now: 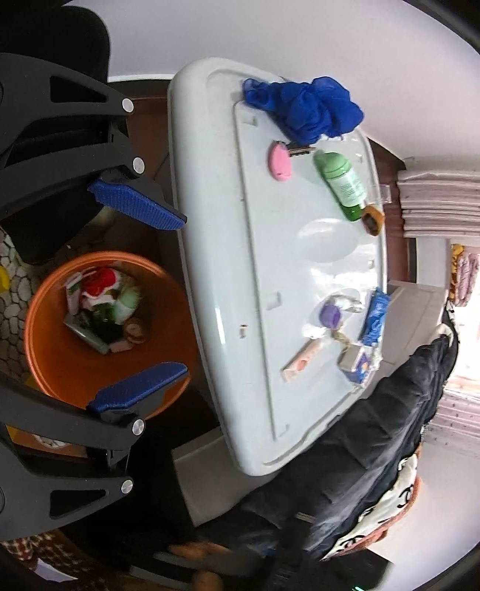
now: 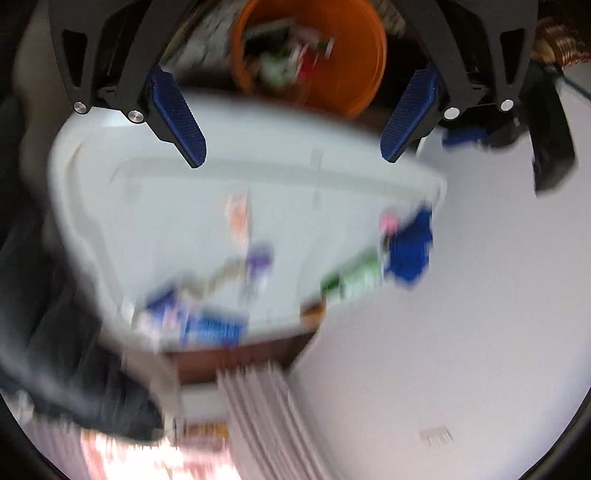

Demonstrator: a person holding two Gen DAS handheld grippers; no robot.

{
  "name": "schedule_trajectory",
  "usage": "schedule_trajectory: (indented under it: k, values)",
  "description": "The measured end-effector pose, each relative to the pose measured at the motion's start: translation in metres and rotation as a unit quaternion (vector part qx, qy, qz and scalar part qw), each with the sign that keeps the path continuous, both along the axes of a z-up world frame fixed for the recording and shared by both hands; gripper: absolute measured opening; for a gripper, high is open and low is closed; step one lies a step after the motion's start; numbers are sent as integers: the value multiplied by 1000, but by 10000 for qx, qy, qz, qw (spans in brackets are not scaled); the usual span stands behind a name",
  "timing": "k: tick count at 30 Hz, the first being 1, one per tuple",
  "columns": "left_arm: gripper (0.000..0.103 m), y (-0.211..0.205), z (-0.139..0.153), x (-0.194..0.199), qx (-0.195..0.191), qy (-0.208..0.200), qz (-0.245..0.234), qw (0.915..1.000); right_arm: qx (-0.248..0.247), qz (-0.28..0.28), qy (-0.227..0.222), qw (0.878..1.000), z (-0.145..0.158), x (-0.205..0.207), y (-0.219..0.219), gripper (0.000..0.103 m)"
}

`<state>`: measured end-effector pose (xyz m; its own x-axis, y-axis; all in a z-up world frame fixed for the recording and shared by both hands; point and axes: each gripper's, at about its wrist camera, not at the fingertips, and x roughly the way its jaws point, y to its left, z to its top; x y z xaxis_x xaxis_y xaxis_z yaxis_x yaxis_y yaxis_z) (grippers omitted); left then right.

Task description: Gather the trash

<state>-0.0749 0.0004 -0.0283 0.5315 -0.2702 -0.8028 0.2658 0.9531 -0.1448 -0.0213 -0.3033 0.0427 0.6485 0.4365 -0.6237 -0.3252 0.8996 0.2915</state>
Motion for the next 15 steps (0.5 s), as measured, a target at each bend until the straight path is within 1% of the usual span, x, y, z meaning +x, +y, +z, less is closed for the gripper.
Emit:
schedule_trajectory:
  k: [1, 2, 3, 4, 5, 6, 7, 8, 9, 10, 11, 12, 15]
  values:
    - [73, -1, 2, 4, 4, -11, -2, 10000, -102, -171, -551, 9983, 26, -2, -3, 99]
    - [73, -3, 3, 8, 14, -28, -3, 10000, -84, -266, -909, 9955, 42, -3, -6, 98]
    - [73, -5, 5, 12, 16, -65, -1, 10000, 46, -305, -1286, 9912, 58, -5, -10, 98]
    - [73, -5, 6, 15, 3, -83, -11, 10000, 206, -316, -1532, 9875, 69, -3, -14, 98]
    - [73, -7, 8, 20, -9, -110, -22, 9999, 389, -360, -1550, 9865, 74, 8, -17, 98]
    - [73, -9, 10, 25, -18, -156, -28, 9999, 427, -374, -1318, 9896, 72, 21, -19, 98]
    - [73, -10, 12, 29, -25, -182, -38, 9998, 351, -488, -906, 9941, 66, 40, -17, 98]
    - [73, -12, 14, 33, -40, -219, -59, 9997, -50, -929, -297, 9952, 52, 66, -15, 98]
    - [73, -16, 17, 41, -56, -267, -97, 9996, -311, -1159, 61, 9928, 41, 84, -11, 98]
    - [73, -17, 19, 45, -61, -309, -130, 9994, -348, -1209, 346, 9915, 25, 105, -10, 98]
    - [73, -19, 21, 50, -58, -364, -158, 9992, -268, -1303, 400, 9903, 15, 118, -12, 98]
    - [73, -21, 23, 56, -47, -425, -179, 9989, -347, -1476, 418, 9876, 5, 132, -11, 98]
    - [73, -24, 30, 78, -5, -595, -174, 9981, -811, -1799, 456, 9793, -13, 171, -3, 98]
